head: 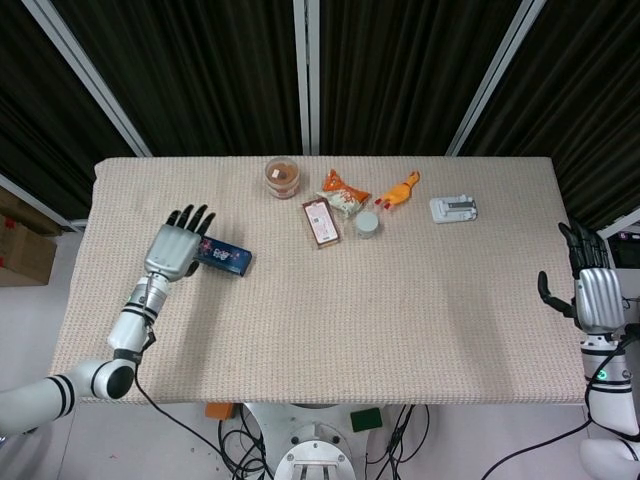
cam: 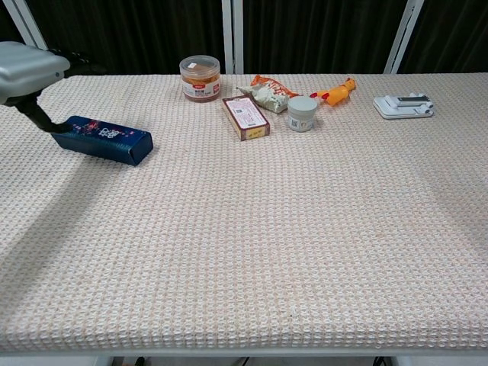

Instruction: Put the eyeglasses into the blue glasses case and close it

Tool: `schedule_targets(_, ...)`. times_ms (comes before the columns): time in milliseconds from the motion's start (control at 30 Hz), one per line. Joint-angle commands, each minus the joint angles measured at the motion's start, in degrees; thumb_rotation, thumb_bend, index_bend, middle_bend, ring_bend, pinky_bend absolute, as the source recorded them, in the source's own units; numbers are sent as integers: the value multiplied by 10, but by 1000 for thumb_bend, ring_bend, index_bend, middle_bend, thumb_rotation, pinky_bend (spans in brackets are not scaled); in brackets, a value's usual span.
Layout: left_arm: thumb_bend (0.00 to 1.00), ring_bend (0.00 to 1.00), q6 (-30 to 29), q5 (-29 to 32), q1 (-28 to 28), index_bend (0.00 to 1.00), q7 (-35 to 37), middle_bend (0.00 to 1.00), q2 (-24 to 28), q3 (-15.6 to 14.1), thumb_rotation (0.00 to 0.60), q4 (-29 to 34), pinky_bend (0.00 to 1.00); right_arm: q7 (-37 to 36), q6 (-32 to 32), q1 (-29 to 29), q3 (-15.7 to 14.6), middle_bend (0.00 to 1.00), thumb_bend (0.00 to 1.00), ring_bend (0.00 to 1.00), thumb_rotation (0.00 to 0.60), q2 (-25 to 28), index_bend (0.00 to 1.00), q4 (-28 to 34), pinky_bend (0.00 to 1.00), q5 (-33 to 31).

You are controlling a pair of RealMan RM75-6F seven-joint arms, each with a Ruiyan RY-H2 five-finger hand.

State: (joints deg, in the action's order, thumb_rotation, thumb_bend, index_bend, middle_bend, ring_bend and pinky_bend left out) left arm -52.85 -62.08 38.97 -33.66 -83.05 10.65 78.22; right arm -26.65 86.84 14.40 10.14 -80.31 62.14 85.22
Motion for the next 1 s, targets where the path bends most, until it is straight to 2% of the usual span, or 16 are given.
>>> schedule_targets(33, 177, 0, 78, -33, 35, 0, 17, 0, 33, -27, 600, -22, 136, 2, 1, 0, 0, 0, 526, 0, 600, 0, 0, 1, 0, 1)
schedule_targets(167, 132, 0, 141, -54, 65, 0, 56, 0, 35, -38, 600, -61, 134, 6, 3, 0, 1, 0, 526, 0, 600, 4, 0, 5, 0, 1)
schedule_targets(400, 124, 0, 163, -116, 97, 3, 136, 0, 10, -45, 600, -144, 133, 10, -2, 1, 1, 0, 526, 0, 600, 6, 0, 8, 0, -2)
schedule_targets(500, 124, 0, 171, -145, 107, 51, 165, 0, -2, -58, 600, -180, 132, 11, -3, 2, 2, 0, 526, 0, 600, 6, 0, 9, 0, -2)
schedule_targets(833, 124, 0, 180, -188, 120, 130, 226, 0, -12, -85, 600, -215, 129, 13, -8, 4, 1, 0, 527, 0, 600, 4, 0, 7, 0, -4)
schedule_targets(1000, 124, 0, 171, -194, 119, 227, 246, 0, -18, -89, 600, -227, 128, 13, -11, 5, 1, 0, 526, 0, 600, 2, 0, 5, 0, -4)
